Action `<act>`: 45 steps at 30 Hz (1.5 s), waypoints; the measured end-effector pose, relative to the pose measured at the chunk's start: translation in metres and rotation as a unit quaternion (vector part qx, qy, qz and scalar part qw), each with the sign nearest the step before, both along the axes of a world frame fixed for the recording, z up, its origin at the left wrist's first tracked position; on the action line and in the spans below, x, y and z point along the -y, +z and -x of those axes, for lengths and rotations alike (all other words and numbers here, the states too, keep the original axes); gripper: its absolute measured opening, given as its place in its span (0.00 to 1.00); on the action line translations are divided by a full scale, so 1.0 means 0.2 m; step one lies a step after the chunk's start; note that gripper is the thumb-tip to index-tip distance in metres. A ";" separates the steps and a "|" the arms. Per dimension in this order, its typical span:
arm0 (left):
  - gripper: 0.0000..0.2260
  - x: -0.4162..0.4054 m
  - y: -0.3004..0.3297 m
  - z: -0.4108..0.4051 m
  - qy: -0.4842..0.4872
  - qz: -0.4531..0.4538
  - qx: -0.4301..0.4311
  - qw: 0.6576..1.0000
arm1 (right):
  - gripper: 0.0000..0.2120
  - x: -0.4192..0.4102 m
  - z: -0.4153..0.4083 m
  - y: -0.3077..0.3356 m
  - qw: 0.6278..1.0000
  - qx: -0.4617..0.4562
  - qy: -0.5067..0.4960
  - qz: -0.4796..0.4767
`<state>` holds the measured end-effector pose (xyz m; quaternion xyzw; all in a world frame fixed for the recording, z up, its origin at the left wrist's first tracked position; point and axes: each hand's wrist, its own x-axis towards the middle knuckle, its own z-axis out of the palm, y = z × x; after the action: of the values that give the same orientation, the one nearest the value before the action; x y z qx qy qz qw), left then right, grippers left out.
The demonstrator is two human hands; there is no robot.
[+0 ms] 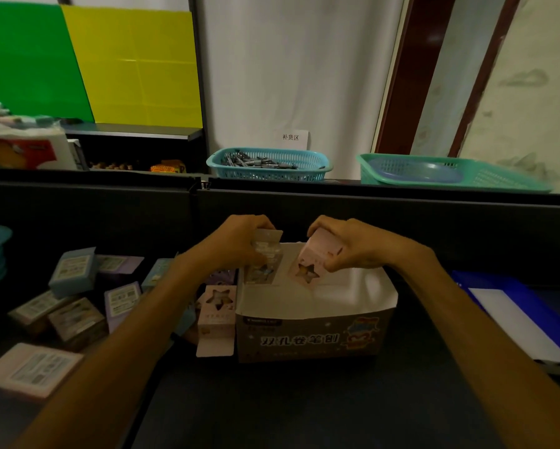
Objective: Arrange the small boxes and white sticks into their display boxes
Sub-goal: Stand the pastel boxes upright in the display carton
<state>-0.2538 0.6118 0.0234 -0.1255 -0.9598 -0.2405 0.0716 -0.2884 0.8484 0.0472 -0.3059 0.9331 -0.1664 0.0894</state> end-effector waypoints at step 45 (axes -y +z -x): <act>0.31 0.00 -0.03 0.14 0.007 0.120 0.106 0.987 | 0.23 0.25 0.05 -0.20 0.990 -0.139 0.019 -0.031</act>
<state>-0.2818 0.6108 0.0172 -0.1004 -0.9848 -0.1348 -0.0440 -0.2977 0.7982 0.0073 -0.3412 0.9351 -0.0915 -0.0280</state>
